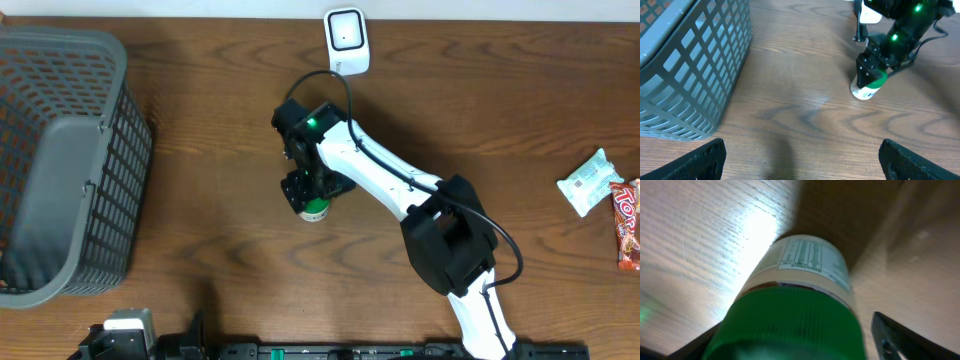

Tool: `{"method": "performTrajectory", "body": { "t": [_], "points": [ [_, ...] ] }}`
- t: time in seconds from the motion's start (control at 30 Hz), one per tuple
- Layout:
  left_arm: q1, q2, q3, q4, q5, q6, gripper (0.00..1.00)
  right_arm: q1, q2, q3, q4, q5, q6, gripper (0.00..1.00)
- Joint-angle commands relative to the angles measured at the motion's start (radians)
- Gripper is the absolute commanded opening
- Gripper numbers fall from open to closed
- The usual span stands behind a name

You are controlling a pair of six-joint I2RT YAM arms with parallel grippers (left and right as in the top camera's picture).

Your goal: Scan the item barcode

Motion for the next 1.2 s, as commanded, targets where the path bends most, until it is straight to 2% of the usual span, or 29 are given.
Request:
{"method": "performTrajectory", "body": {
  "t": [0.0, 0.07, 0.3, 0.37, 0.57, 0.8, 1.17],
  "points": [
    [0.004, -0.004, 0.003, 0.001, 0.010, 0.016, 0.98, -0.003, 0.002, 0.076, -0.025, 0.099, -0.140, 0.93],
    [0.004, -0.004, 0.003, 0.001, 0.010, 0.016, 0.98, -0.003, 0.002, 0.119, -0.063, 0.095, -0.055, 0.99],
    [0.004, -0.004, 0.003, 0.001, 0.010, 0.016, 0.98, 0.000, 0.002, 0.185, -0.178, 0.073, 0.459, 0.99],
    [0.004, -0.004, 0.003, 0.001, 0.010, 0.016, 0.98, 0.000, 0.002, 0.164, -0.178, 0.073, 0.538, 0.99],
    [0.004, -0.004, 0.003, 0.001, 0.010, 0.016, 0.98, 0.005, 0.003, 0.090, -0.088, 0.054, 0.585, 0.99],
    [0.004, -0.004, 0.003, 0.001, 0.010, 0.016, 0.98, 0.014, 0.003, 0.053, -0.069, 0.055, 0.715, 0.99],
    [0.004, -0.004, 0.003, 0.001, 0.010, 0.016, 0.98, 0.031, 0.003, -0.039, 0.040, 0.055, 0.780, 0.99]
  ]
}}
